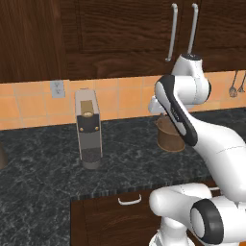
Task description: Open the cabinet, pick up the bread from the cabinet and place it in the basket. Then move the basket to the dining counter.
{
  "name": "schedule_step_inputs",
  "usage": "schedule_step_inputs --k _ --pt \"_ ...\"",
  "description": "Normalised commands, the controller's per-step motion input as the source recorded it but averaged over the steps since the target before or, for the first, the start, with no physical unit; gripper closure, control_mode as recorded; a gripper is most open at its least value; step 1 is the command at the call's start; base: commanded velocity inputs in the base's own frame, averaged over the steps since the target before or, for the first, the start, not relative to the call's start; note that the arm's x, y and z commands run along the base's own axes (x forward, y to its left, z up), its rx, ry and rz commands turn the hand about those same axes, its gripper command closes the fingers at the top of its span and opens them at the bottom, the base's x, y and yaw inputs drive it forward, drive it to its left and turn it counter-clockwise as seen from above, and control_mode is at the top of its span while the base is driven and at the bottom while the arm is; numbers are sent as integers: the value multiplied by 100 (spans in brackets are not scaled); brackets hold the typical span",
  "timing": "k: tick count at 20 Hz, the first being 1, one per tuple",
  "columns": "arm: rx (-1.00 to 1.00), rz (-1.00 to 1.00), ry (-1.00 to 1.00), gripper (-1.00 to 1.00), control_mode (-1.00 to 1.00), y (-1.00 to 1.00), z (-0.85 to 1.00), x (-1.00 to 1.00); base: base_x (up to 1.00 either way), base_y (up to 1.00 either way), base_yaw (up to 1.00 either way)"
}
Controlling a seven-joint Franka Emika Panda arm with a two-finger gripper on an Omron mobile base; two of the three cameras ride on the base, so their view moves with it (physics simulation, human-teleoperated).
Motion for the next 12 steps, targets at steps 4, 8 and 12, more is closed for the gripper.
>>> schedule_step_inputs --k 4,8,12 --pt "7 -2 -4 -100 -100 -35 0 -5 0 0 0" --pt "4 -29 -7 -100 -100 -95 14 2 0 0 0" --pt "-1 -32 -29 -100 -100 -68 81 4 0 0 0"
